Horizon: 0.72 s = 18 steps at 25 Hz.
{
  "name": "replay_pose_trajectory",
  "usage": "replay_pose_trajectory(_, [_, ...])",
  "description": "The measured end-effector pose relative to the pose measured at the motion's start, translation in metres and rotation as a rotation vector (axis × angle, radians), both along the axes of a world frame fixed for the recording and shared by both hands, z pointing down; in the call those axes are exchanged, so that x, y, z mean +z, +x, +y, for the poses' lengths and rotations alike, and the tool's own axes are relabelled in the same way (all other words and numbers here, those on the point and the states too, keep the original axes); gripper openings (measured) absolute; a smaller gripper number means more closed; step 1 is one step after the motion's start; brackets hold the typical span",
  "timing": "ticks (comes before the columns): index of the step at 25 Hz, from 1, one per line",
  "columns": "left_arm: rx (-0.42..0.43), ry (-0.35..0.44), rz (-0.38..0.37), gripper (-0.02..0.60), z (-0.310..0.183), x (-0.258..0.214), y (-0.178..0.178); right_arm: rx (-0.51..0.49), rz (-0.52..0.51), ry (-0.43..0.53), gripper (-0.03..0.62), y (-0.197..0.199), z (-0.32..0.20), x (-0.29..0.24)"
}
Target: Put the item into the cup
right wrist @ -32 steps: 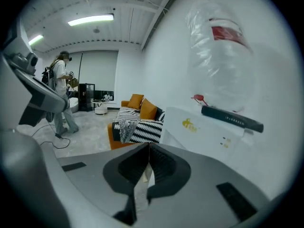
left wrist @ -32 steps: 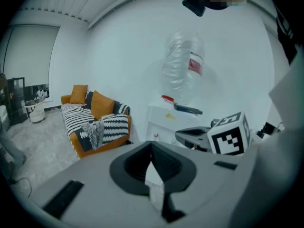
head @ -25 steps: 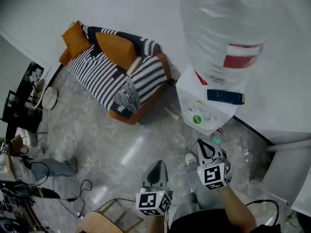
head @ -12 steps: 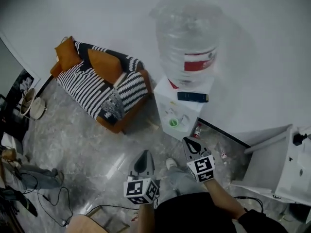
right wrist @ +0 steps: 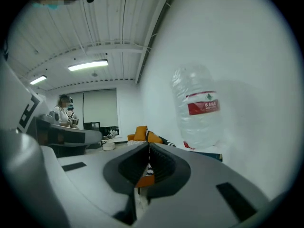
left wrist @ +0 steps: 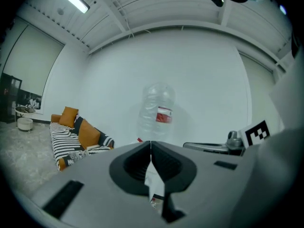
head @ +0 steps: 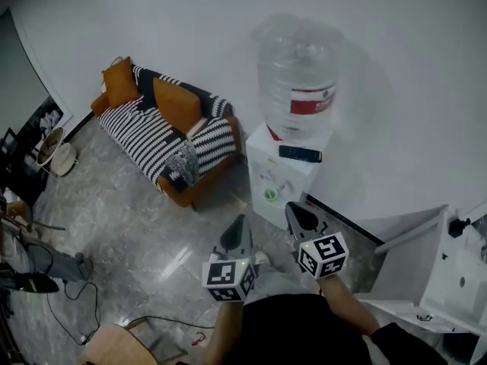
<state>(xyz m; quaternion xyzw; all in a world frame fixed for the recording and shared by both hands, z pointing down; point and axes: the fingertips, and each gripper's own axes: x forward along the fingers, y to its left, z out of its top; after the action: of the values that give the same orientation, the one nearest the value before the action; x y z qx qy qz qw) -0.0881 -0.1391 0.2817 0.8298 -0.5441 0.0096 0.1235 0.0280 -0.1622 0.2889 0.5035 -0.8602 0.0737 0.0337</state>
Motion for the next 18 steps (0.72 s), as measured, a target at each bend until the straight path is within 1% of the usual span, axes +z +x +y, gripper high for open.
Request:
replay_pose_trajectory(2, [0.005,0.029,0.018,0.014,0.003,-0.009,0.005,-0.001,-0.014,0.015,0.012,0.001,0.007,-0.012])
replay_pose_trajectory(5, [0.028,0.066,0.04,0.014,0.005,-0.023,0.015,0.039,-0.02,0.015,0.012,0.006,0.013,-0.024])
replay_pose_trajectory(7, [0.054,0.084,0.038,0.014,0.008,-0.028,0.024,0.062,-0.035,0.014,0.012,0.008,0.017,-0.029])
replay_pose_trajectory(9, [0.067,0.094,0.017,0.014,0.013,-0.024,0.032,0.069,-0.048,0.01,0.012,0.006,0.022,-0.028])
replay_pose_trajectory(14, [0.056,0.045,0.0,0.014,0.023,-0.003,0.048,0.054,-0.02,0.017,0.011,0.001,0.034,-0.03])
replay_pose_trajectory(18, [0.021,0.011,-0.025,0.014,0.024,0.01,0.048,0.039,-0.05,0.002,0.011,0.006,0.034,-0.028])
